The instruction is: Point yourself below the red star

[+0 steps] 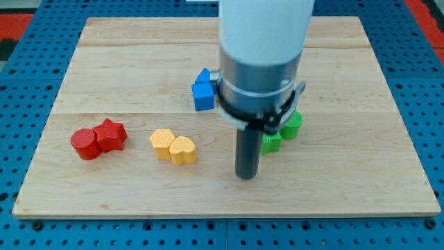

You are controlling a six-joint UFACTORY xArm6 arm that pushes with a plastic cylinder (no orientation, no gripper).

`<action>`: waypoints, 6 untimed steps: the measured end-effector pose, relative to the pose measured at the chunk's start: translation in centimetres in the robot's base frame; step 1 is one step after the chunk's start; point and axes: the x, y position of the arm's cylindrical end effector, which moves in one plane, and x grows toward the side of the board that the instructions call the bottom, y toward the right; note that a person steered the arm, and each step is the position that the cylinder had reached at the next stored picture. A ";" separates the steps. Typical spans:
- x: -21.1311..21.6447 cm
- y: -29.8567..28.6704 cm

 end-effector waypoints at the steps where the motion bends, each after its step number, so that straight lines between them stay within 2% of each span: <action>1: 2.4 -4.5; 2: 2.5 -12.6; 3: 2.4 -16.8; 6: -1.1 -17.2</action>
